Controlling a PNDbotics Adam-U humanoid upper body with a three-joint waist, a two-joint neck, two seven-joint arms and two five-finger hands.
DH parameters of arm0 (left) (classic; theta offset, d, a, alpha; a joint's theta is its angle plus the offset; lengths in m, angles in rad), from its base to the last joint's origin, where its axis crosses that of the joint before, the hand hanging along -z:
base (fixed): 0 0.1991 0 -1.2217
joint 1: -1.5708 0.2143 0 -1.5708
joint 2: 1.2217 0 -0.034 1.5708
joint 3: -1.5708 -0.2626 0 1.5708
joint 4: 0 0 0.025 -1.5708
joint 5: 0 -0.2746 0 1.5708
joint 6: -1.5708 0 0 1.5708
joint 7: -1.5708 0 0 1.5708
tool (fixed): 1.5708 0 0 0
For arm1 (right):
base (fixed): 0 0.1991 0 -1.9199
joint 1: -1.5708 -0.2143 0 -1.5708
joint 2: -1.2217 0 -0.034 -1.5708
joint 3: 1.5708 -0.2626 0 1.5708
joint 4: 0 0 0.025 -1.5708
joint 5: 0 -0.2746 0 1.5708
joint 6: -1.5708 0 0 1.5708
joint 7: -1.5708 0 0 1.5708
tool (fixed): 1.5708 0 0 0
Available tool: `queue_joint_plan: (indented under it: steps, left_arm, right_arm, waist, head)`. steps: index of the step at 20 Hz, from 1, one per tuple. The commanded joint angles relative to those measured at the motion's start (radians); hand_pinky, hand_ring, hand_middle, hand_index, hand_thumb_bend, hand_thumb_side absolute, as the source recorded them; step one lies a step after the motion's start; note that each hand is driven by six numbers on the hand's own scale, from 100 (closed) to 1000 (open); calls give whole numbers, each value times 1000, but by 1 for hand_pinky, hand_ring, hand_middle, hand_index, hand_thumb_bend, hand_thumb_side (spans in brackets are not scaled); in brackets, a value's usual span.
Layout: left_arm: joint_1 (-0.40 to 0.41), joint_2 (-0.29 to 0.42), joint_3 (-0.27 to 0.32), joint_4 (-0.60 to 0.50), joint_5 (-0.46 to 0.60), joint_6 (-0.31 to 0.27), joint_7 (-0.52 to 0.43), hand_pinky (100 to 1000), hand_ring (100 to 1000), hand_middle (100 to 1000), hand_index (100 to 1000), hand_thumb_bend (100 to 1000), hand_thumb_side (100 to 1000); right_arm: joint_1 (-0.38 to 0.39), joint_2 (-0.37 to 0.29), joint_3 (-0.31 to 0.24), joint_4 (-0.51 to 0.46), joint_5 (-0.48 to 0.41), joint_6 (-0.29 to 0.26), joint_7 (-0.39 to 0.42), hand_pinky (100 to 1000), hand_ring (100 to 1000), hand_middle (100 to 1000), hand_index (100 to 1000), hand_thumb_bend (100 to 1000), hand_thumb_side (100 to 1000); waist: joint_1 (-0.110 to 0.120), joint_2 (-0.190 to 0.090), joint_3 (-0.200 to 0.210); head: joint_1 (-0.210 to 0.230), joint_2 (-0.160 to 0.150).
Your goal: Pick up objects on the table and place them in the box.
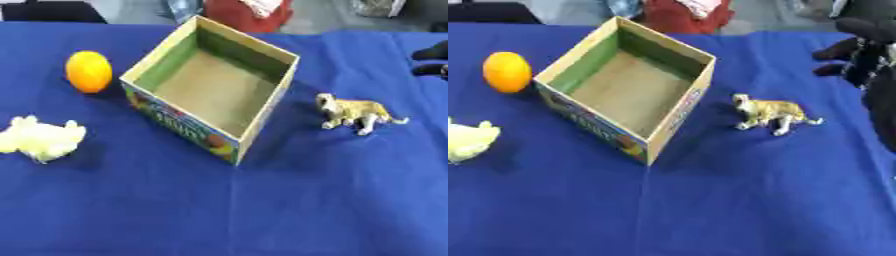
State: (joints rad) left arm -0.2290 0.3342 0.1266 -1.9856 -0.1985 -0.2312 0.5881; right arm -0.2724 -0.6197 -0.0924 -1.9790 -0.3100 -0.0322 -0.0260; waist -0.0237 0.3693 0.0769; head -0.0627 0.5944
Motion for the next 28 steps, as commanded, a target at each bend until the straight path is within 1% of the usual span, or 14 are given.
queue_joint_plan:
  steps: [1, 5, 8, 12, 16, 20, 24, 28]
  left_arm:
    - [-2, 11, 11, -14, -3, 1, 1, 498, 715, 703, 951, 247, 1000]
    - [-2, 12, 11, -14, -3, 1, 1, 499, 715, 703, 951, 248, 1000]
    - [-2, 11, 10, -14, -2, 2, 0, 499, 715, 702, 951, 247, 1000]
    - [-3, 14, 9, -14, -2, 2, -1, 499, 714, 703, 951, 247, 1000]
    - [-6, 27, 7, -14, -1, 2, -4, 499, 715, 703, 951, 246, 1000]
    - [-12, 53, 0, -14, -1, -1, -10, 499, 716, 704, 950, 245, 1000]
    - [-18, 79, -8, -14, -1, -4, -17, 500, 717, 705, 950, 244, 1000]
    - [-24, 105, -16, -14, -2, -2, -24, 501, 719, 706, 949, 240, 1000]
  right_arm:
    - [-6, -18, -13, -21, 6, 2, -1, 696, 743, 589, 871, 100, 1000]
    - [-7, -21, -14, -21, 8, 4, -5, 696, 747, 594, 870, 100, 1000]
    - [-16, -31, -18, -21, 15, 13, -21, 697, 749, 595, 870, 100, 1000]
    - [-47, -72, -14, -15, 51, 35, -41, 696, 755, 603, 871, 100, 1000]
    - [-109, -135, -3, 16, 123, 45, -49, 696, 762, 618, 873, 100, 1000]
    - [-185, -200, 21, 74, 215, 46, -27, 700, 776, 651, 879, 100, 1000]
    - [-264, -255, 49, 134, 323, 34, 14, 707, 791, 688, 883, 100, 1000]
    - [-346, -302, 95, 202, 431, 17, 84, 711, 808, 729, 888, 100, 1000]
  waist:
    - [2, -16, 1]
    - [2, -18, 1]
    - [1, -19, 2]
    - [1, -20, 5]
    - [2, -20, 7]
    - [6, -20, 10]
    - [9, -19, 12]
    - [10, -19, 15]
  head:
    - [2, -9]
    - [0, -10]
    - [-1, -3]
    - [1, 10]
    - [0, 10]
    - [-6, 8]
    - [-9, 4]
    - [-15, -1]
